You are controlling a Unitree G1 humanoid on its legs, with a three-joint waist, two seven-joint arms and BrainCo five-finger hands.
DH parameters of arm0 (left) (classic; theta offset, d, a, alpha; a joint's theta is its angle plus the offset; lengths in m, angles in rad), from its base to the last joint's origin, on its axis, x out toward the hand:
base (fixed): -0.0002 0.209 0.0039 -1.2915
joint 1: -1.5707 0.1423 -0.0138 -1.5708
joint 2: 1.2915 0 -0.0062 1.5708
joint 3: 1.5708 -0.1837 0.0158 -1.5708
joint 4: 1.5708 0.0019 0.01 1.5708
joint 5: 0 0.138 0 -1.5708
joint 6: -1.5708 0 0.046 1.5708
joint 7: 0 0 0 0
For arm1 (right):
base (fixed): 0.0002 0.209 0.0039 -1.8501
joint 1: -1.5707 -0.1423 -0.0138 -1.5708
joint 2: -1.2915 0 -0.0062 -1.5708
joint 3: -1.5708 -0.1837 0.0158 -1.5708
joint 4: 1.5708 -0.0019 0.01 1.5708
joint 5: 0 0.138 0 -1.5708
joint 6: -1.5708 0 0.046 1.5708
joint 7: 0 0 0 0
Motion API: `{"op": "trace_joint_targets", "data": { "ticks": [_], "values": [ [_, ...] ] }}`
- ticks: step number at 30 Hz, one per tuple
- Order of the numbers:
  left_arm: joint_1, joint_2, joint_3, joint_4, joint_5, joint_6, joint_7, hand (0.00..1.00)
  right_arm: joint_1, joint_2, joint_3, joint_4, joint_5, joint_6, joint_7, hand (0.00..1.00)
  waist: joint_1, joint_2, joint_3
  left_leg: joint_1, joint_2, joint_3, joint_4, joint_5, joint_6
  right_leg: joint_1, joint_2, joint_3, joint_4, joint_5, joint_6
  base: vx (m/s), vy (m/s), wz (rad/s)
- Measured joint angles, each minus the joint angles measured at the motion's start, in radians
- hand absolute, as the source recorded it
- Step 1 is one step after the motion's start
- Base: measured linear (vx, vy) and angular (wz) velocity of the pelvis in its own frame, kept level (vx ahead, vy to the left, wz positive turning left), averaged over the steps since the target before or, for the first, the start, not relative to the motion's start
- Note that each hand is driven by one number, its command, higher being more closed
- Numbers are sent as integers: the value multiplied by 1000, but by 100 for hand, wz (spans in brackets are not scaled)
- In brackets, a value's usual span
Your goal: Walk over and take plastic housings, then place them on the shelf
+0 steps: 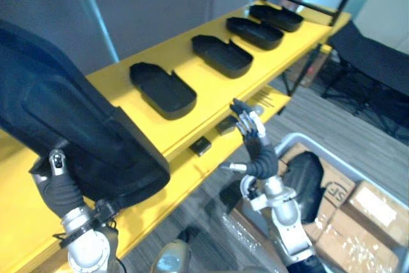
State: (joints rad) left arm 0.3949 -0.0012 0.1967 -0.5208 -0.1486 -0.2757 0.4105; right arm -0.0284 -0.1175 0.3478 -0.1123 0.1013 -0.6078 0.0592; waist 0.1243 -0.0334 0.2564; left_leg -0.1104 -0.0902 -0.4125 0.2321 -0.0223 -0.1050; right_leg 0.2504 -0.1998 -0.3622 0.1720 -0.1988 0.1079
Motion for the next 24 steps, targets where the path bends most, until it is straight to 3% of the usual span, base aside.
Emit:
{"op": "trace_joint_targets", "data": {
  "ticks": [2,8,15,18,19,20,21,24],
  "values": [
    [4,-18,3,18,-28,2,-16,100,-10,-1,-1,11,-23,6,-19,0,24,7,-4,0,-3,-27,-18,17,-7,21,9,-35,-10,0,0,21,-88,63],
    [63,-31,35,31,-88,4,-94,100,-18,-13,31,21,-98,7,-34,0,51,16,1,-1,3,19,-28,37,-4,50,18,-38,-7,-36,-13,-58,-37,30],
    [65,-32,31,24,-68,-27,-81,100,-15,-17,76,56,-119,-5,-50,0,47,24,7,-28,42,126,23,17,15,7,19,27,13,-45,-12,-94,38,-23],
    [52,-29,26,22,-55,-33,-35,100,-15,-21,73,69,-129,-7,-99,0,31,25,8,-69,39,148,115,-37,28,-7,13,41,34,-51,-3,-5,124,-14],
    [27,-19,29,14,18,-36,-24,100,18,-16,4,84,-196,-8,-257,0,24,-4,6,-137,33,259,319,-156,107,-7,-25,65,91,-120,0,126,238,6],
    [32,-5,36,8,19,-40,-28,100,50,-13,-30,84,-215,-5,-318,0,27,-3,-6,-144,33,298,358,-214,94,-12,-37,71,139,-155,-22,268,275,10],
    [36,-5,50,8,18,-45,-30,100,68,-8,-49,84,-231,-3,-362,0,27,-26,-21,-153,19,302,377,-237,111,-51,-64,93,229,-146,-20,248,148,3],
    [27,-2,74,7,11,-45,-30,100,86,24,-133,79,-271,-3,-393,0,15,-30,-7,-137,21,301,401,-281,141,-182,-86,161,487,-38,-25,248,191,-3]
  ]
}}
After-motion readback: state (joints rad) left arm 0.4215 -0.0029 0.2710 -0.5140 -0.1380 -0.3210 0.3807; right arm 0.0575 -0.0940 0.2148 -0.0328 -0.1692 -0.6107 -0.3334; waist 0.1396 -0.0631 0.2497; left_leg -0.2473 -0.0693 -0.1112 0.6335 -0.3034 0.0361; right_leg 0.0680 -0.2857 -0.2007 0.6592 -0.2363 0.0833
